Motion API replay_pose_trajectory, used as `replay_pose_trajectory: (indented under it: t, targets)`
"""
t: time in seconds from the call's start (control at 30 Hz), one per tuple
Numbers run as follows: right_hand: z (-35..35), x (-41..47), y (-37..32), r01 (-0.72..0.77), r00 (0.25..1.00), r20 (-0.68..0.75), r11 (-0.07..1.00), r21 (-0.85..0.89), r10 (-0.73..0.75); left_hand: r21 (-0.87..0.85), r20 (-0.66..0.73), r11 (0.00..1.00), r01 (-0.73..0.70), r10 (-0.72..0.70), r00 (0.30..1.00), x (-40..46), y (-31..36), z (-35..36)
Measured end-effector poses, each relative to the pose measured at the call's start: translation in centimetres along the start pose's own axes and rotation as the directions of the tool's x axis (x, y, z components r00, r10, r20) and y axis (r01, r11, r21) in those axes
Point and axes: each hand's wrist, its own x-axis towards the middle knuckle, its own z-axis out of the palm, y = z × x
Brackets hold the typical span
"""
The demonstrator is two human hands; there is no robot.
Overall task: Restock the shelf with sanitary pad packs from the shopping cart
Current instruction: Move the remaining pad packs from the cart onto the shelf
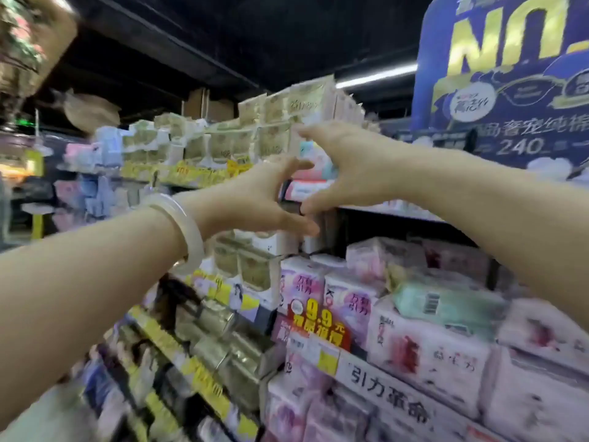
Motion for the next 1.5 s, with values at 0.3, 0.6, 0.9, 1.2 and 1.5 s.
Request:
replay_pose_trajectory:
  t: [0.3,0.6,0.9,1.2,1.5]
  targets:
    - [20.7,3.3,-15.3,0.291,0.846,0.393,0.930,0.224,-0.360,0.217,0.134,0.828,0.517,-0.550,0.824,-18.7,-15.5,2.7]
    - [42.3,1.5,-28.5,0.288,0.527,0.640,0.826,0.485,-0.559,0.258,0.348,0.490,0.833,-0.851,0.393,-36.0,-29.3,10.3]
    - [61.1,-1.0,-31.9,0.075,0.261,0.835,0.873,0.482,-0.484,0.175,0.504,0.229,0.958,-0.856,0.113,-44.6,-39.6,21.7]
    - [77.0,-6.7,-31.4,0.139,0.148,0.890,0.900,0.413,-0.431,0.142,0.459,-0.142,0.980,-0.867,-0.192,-51.3,-47.0,35.3]
    - [84.4,-8.4,-31.1,0.094,0.223,0.824,0.852,0.514,-0.521,0.243,0.256,-0.256,0.936,-0.913,-0.317,-48.1,-54.5,45.7]
